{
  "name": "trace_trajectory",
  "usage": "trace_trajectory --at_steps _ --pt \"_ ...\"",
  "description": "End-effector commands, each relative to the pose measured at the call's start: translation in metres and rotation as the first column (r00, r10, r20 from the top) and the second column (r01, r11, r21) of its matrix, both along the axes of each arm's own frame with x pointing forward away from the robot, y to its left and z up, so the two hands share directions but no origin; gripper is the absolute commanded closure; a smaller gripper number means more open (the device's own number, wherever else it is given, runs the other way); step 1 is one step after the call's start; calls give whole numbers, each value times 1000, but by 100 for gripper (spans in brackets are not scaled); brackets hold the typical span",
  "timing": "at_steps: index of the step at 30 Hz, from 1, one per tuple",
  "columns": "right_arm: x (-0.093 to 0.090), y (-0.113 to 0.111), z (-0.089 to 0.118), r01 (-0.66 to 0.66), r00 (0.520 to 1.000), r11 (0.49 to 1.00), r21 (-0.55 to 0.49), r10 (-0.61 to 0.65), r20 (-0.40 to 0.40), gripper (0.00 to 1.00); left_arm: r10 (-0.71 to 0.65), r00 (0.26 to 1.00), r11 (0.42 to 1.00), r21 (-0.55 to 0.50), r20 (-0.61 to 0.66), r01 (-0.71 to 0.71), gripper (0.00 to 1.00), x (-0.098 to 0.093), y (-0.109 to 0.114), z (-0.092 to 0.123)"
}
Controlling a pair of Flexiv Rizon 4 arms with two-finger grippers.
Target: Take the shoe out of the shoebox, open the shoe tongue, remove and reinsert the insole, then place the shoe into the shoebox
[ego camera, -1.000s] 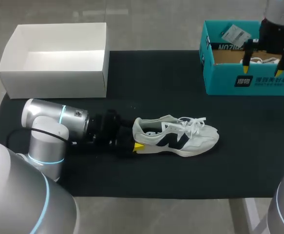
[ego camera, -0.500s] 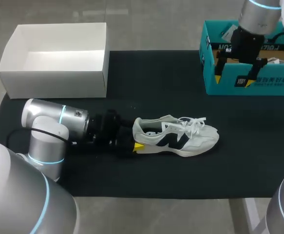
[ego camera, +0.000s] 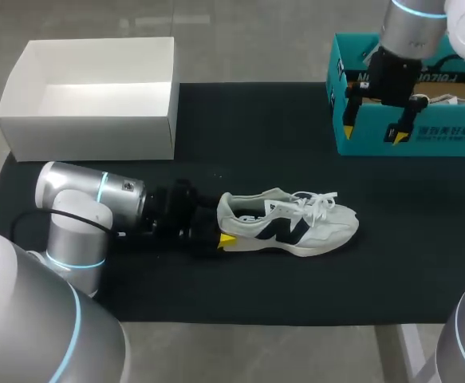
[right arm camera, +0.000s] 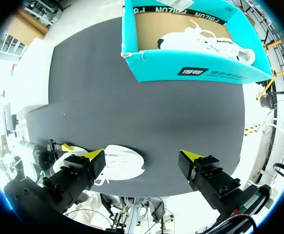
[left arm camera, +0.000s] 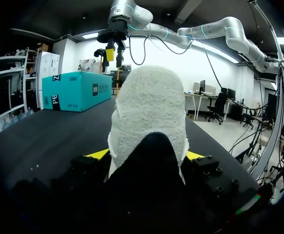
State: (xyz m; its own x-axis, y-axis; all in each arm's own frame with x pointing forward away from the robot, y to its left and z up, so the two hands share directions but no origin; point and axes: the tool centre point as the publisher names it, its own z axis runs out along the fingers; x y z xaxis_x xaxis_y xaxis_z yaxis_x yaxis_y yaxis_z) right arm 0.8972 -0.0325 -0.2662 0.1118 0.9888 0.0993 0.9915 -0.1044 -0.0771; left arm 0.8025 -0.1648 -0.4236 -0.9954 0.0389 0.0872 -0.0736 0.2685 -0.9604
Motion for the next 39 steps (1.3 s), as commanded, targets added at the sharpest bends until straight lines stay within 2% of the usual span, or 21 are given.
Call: trace_trajectory --at_steps 1,5,11,18,23,28,36,39 --pt "1 1 0 0 1000 1000 0 0 -1 0 -1 1000 1000 -1 0 1 100 1 0 0" --pt "1 1 0 0 1000 1000 0 0 -1 0 -1 1000 1000 -1 0 1 100 1 0 0" --pt "-12 27 11 38 998 998 45 -40 47 0 -1 1000 1000 -1 0 1 100 1 0 0" --pt "-33 62 19 100 992 995 -28 -97 84 0 -1 1000 1000 -1 0 1 100 1 0 0" --pt "-50 93 27 94 992 995 -26 -91 91 0 -1 1000 1000 -1 0 1 100 1 0 0" --pt "-63 120 25 102 993 995 0 -102 62 0 -1 1000 1000 -1 0 1 100 1 0 0" --pt "-79 157 8 126 991 985 -121 -118 71 0 -1 1000 1000 -1 0 1 100 1 0 0" --pt "-84 169 -2 125 991 984 -129 -117 72 0 -1 1000 1000 -1 0 1 100 1 0 0"
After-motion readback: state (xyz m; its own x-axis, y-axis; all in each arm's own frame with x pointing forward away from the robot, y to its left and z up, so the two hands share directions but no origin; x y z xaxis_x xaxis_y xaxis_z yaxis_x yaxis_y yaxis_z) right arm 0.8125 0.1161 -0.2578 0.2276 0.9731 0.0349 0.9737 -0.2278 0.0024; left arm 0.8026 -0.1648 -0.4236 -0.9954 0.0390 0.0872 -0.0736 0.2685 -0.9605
